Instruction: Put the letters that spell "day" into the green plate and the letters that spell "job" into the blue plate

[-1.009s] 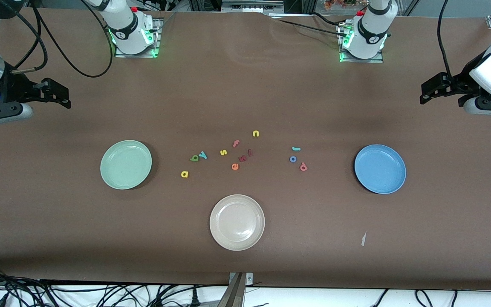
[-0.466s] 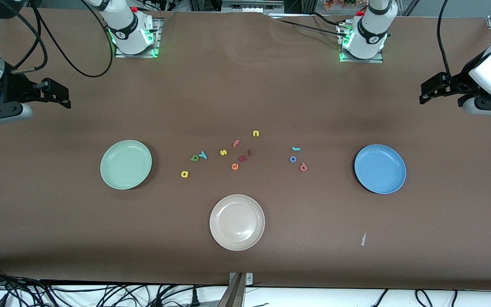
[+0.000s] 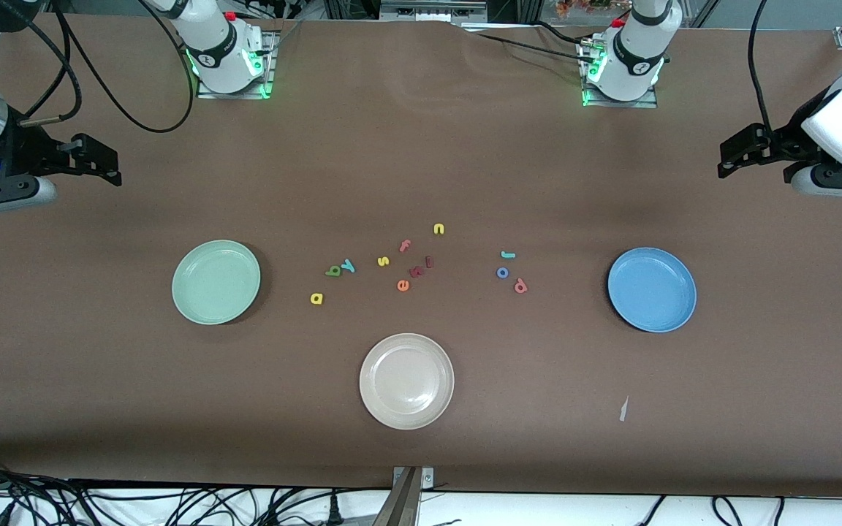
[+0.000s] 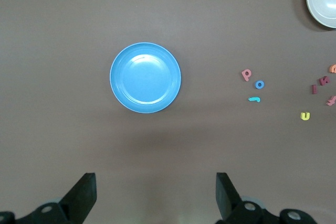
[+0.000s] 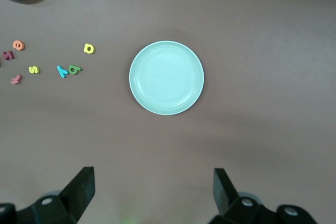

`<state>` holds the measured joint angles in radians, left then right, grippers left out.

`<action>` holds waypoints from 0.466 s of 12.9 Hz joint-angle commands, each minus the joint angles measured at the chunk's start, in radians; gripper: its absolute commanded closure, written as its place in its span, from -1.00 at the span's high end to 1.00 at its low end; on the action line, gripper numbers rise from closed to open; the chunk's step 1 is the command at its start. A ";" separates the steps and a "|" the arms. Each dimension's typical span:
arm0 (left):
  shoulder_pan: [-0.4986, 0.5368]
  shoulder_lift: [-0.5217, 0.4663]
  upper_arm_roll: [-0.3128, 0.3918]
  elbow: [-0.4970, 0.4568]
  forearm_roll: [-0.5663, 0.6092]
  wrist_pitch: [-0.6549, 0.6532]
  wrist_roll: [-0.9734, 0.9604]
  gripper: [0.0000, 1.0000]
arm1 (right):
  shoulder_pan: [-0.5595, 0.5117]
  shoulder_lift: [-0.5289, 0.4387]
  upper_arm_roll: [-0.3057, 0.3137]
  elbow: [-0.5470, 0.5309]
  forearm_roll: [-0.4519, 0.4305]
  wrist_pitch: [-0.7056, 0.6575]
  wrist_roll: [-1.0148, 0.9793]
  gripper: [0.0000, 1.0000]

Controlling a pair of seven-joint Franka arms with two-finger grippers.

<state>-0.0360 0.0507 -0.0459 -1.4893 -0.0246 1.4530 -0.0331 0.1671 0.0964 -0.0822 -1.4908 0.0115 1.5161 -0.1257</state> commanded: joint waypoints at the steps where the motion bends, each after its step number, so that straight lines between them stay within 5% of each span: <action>1: -0.001 0.000 -0.003 0.011 -0.009 -0.014 -0.013 1.00 | -0.005 -0.009 0.007 0.001 0.007 -0.007 0.000 1.00; 6: -0.004 0.004 -0.005 0.009 -0.014 -0.014 -0.004 1.00 | 0.008 0.043 0.013 0.010 0.018 0.018 0.003 1.00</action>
<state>-0.0363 0.0511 -0.0470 -1.4893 -0.0246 1.4530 -0.0331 0.1733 0.1027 -0.0711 -1.4914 0.0117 1.5180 -0.1260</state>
